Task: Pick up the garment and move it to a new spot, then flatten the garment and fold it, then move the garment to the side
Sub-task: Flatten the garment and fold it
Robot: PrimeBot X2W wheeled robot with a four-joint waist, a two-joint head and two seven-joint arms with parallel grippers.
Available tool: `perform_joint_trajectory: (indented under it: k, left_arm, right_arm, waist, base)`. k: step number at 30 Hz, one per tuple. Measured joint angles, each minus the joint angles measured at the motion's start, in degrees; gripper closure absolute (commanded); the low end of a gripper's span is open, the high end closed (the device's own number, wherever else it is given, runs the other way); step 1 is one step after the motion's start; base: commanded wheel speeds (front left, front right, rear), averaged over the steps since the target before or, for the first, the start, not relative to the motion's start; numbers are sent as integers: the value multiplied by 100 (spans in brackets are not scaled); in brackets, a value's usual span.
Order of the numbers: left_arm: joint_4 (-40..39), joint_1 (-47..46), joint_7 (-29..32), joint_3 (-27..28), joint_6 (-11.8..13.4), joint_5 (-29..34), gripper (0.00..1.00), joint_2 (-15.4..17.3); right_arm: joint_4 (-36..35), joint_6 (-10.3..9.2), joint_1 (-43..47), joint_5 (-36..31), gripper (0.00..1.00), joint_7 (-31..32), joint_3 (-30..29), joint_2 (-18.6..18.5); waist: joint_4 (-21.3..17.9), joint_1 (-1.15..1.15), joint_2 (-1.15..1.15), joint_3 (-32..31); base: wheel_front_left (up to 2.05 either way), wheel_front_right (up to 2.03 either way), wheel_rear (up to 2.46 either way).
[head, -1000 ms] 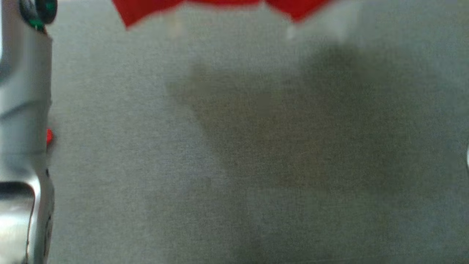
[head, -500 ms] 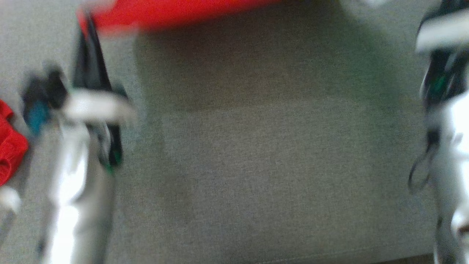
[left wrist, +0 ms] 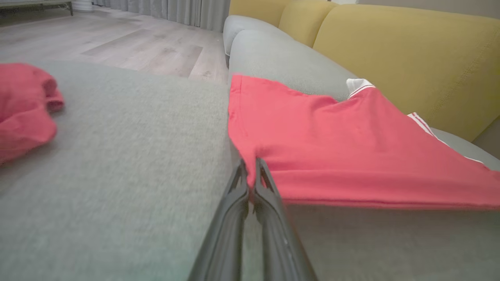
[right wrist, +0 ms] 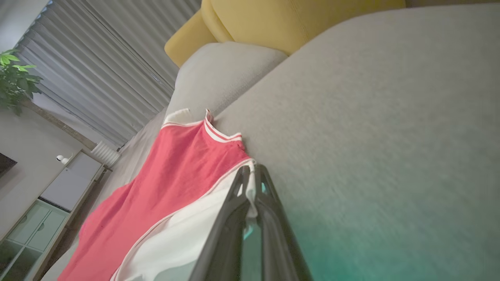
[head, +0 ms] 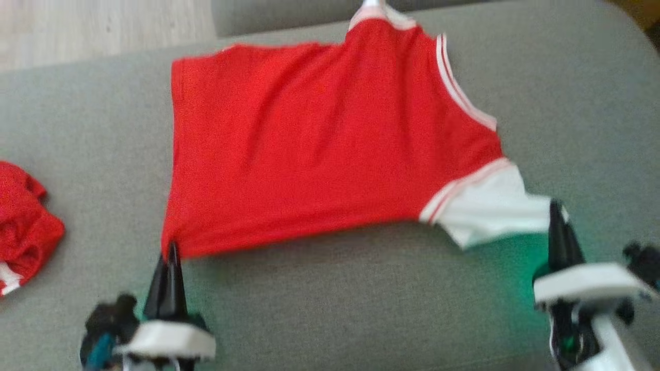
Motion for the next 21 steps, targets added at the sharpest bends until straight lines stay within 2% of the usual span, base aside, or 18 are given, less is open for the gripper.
perform_joint_trajectory:
  k: [8,12,17,21]
  left_arm:
    - [-249,1135,0,-322,-54,-300,100,1]
    - [-407,1521,0,-469,-55,-365,100,5]
    - [-584,1560,0,-552,-56,-417,100,11]
    - [-608,1293,0,-662,-98,-448,100,12]
  right_arm:
    - [-315,0,1435,2,100,342,-328,159]
    - [-795,0,2082,-24,100,657,-548,235]
    - [-1258,0,2215,-31,100,798,-791,372]
    - [-1501,0,1930,-81,100,961,-902,515]
  waist:
    - [77,0,0,-673]
    - [147,0,0,-925]
    - [176,2,0,-896]
    - [195,2,0,-723]
  base:
    - [0,0,0]
    - [0,0,0]
    - [0,0,0]
    - [0,0,0]
